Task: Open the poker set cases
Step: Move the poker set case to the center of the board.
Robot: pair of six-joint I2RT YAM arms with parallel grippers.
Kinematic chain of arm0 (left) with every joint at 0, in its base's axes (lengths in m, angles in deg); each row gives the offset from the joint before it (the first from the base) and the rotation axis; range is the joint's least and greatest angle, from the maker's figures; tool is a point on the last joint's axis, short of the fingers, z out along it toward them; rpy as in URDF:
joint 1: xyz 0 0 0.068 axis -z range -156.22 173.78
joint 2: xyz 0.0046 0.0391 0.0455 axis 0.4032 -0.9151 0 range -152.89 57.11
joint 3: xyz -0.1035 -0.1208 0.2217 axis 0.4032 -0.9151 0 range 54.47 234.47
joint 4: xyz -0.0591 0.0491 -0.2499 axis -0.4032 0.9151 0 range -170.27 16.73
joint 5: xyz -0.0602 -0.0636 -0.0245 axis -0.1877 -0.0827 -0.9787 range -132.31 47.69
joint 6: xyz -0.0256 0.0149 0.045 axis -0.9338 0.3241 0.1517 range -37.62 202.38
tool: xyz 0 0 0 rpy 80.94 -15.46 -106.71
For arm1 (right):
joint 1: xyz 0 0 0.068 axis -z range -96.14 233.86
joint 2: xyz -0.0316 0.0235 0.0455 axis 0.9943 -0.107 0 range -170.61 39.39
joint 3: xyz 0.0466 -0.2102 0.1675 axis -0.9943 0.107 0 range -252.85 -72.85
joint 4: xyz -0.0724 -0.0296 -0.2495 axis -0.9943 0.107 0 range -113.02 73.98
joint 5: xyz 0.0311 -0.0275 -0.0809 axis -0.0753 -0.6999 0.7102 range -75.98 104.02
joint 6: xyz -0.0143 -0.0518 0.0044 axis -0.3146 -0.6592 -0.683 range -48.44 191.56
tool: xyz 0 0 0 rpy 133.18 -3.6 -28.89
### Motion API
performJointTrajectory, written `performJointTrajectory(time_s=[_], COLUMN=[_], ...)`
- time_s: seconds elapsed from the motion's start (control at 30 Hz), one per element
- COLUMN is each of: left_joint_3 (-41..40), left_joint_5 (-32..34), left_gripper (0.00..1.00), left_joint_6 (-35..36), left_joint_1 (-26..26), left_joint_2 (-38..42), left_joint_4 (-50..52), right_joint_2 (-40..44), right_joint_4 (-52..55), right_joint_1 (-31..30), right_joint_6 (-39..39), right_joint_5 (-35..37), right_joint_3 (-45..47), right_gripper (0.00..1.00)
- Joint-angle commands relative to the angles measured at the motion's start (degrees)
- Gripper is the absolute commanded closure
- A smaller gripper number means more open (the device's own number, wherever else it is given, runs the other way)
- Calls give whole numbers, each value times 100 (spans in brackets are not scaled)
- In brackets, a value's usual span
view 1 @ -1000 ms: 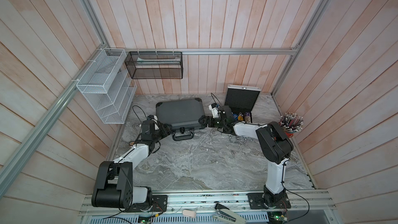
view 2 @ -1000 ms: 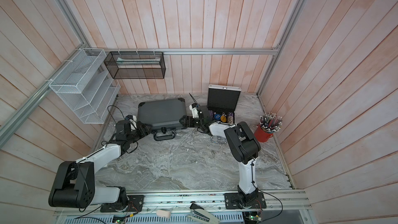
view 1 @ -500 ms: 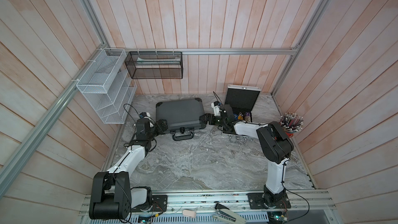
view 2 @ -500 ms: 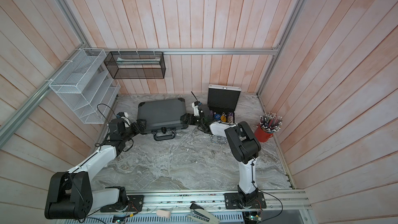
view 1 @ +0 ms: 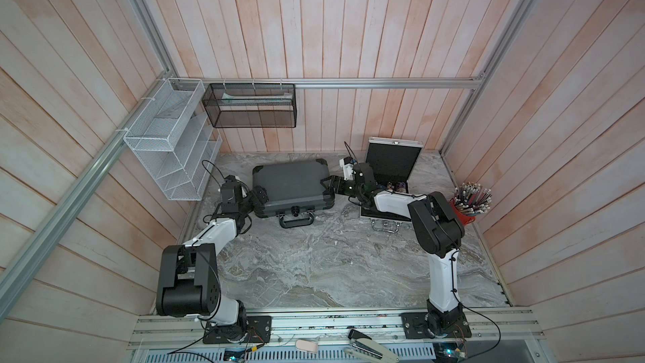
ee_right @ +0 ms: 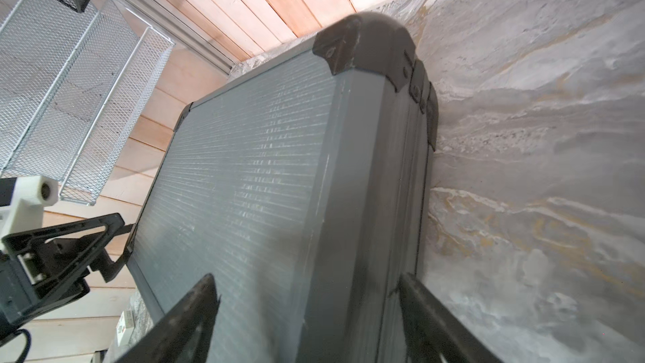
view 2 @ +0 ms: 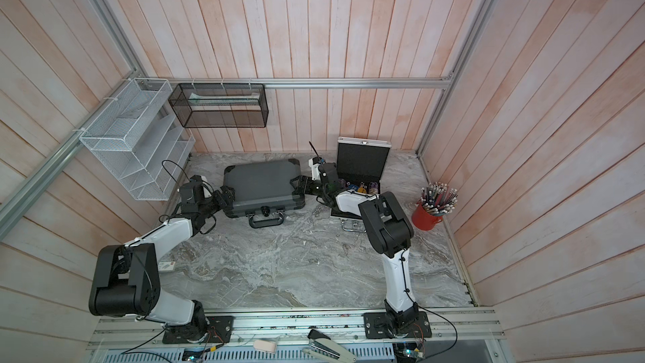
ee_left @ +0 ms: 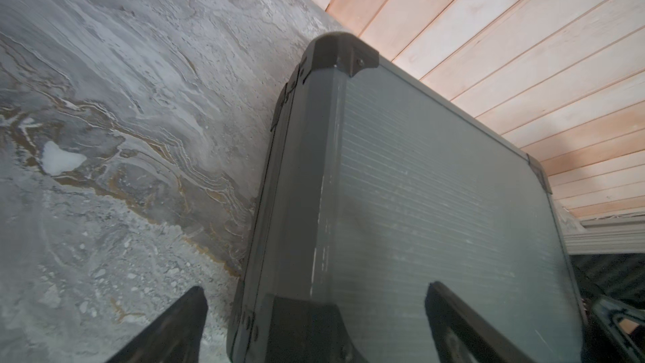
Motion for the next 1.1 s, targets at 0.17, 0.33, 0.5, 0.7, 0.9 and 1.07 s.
performJointTrajectory(time_s=[0.17,0.33,0.5,0.7,0.9,1.07], left_joint_3=[239,95,40,-118,-343,-433], left_joint_5=[-687,-1025,-1202,-1349,-1393,-1416], left_gripper=[9,16,20,21,21,22], left_joint_6=[361,371,373,161,23,-29], left_joint_1=[-22,36,308,635,863,1046], left_joint_2=[-283,-233,-214,-115,70,199], left_joint_4=[-180,-177,-162,-297,-395,-384], right_joint_2=[-166,-48,-31,229,530,613], right_joint_4=[97,117,371,336,218,286], right_joint_1=[19,-6,-103,-160,-166,-201], right_joint_6=[-124,-249,-458,-497,-477,-529], right_joint_5=[-495,-748,-1052,-1115,-1152,-1155], right_joint_3=[-64,131,114,470,807,877], right_gripper=[38,43,45,46,46,47])
